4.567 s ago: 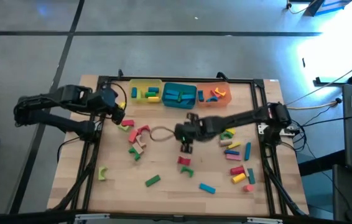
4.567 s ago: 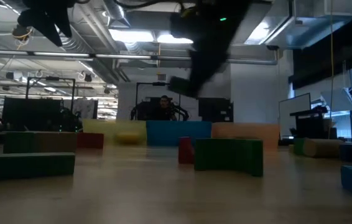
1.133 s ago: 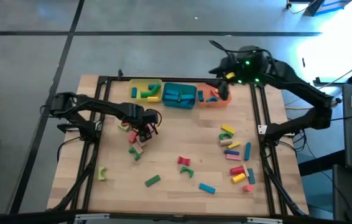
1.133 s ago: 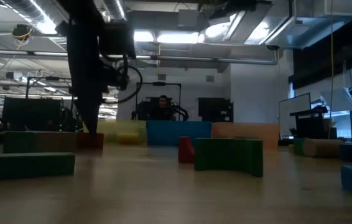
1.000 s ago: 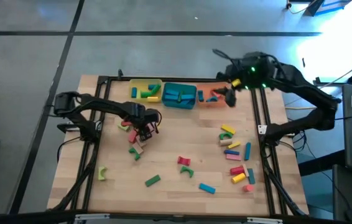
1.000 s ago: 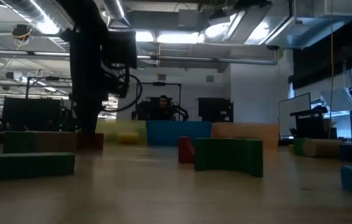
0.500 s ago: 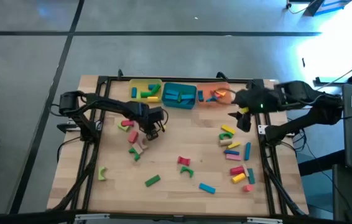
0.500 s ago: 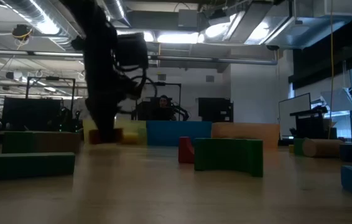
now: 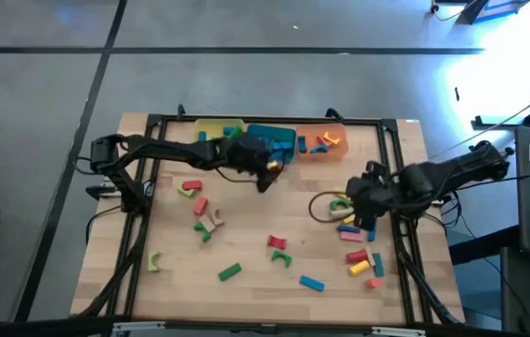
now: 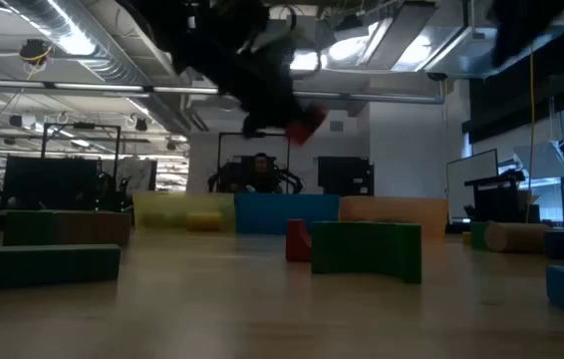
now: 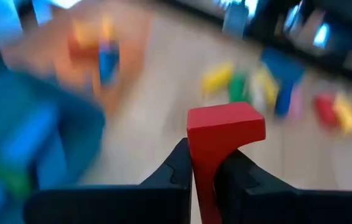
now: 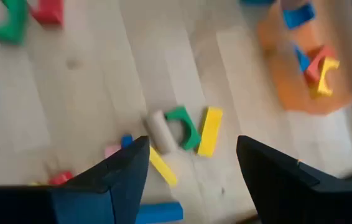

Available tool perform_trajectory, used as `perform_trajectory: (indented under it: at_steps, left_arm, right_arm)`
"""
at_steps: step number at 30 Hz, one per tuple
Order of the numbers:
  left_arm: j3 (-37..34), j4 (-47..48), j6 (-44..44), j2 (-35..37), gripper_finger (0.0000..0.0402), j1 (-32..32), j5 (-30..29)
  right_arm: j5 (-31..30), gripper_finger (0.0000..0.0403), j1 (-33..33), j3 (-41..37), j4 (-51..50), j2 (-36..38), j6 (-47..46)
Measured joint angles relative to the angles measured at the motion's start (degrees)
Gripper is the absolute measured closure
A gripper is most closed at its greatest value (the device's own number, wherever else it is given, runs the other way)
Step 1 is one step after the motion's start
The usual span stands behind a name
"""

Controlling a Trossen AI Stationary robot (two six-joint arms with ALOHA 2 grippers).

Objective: Sort blocks by size
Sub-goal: Put the red arch block into the orange bin

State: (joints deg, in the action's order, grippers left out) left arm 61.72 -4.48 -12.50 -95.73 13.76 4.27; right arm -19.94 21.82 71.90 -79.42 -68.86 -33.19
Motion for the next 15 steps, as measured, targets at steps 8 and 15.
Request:
perform_trajectory:
  at_steps: [8,15]
  left_arm:
    - [0.6,-27.6,2.7,-5.9,0.037,3.3,-3.7]
    - [10.4,-30.6,5.1,-17.4,0.0371,6.2,-5.9]
  right_arm:
    - [2.2,0.016,2.3,-12.3,4.5,0.0,-5.5]
    - [3.6,0.016,2.2,-16.7,9.1,-0.1,-5.4]
